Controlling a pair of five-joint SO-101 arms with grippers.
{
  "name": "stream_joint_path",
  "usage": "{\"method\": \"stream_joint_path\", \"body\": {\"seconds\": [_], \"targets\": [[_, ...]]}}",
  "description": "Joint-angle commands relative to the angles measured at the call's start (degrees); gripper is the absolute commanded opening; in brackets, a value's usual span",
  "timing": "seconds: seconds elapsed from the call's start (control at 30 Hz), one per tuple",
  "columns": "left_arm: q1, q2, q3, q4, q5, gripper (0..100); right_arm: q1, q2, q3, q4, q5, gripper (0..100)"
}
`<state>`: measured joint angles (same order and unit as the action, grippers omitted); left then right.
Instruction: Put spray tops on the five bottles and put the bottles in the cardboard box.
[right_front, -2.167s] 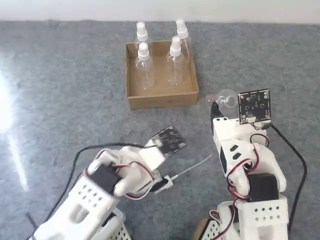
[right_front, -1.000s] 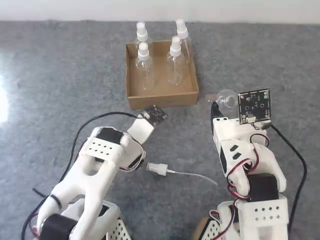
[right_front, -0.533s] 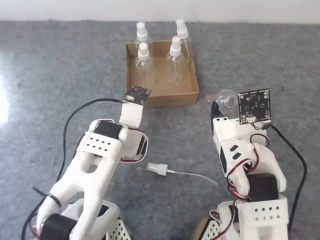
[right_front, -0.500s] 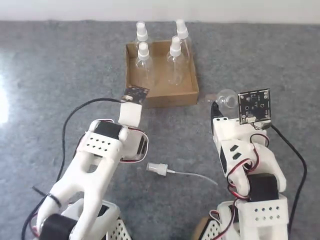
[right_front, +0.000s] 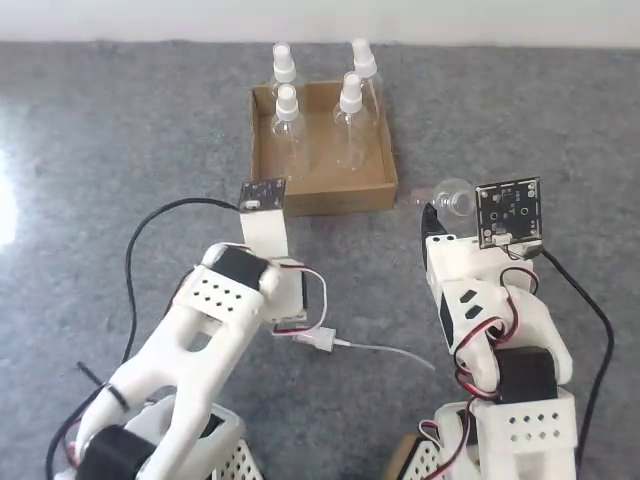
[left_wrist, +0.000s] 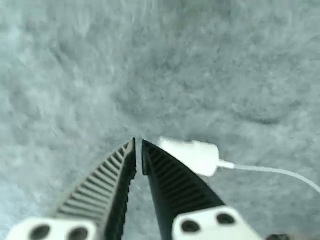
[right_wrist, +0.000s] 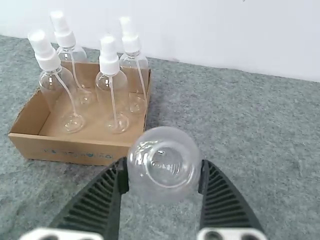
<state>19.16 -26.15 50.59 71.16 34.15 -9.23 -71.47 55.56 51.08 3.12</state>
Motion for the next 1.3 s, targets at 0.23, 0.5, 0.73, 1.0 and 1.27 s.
{"method": "stream_joint_path", "body": {"seconds": [0.23,0.5,0.73,1.0,1.27], "targets": [[3.25,0.18,-7.69,6.15,7.21,11,1.01,-1.1,-0.62,-1.45,-0.53,7.4],[11.78,0.26,-7.25,6.07,13.1,37,1.01,-1.1,-0.62,-1.45,-0.53,7.4],[13.54,0.35,-6.37,4.75,14.24,37,1.01,-1.1,-0.62,-1.45,-0.53,7.4],[14.86,0.35,3.3,-9.85,19.08,37,1.01,-1.1,-0.62,-1.45,-0.44,7.4],[14.77,4.31,3.38,-10.2,19.08,37,1.01,-1.1,-0.62,-1.45,-0.44,7.4]]}}
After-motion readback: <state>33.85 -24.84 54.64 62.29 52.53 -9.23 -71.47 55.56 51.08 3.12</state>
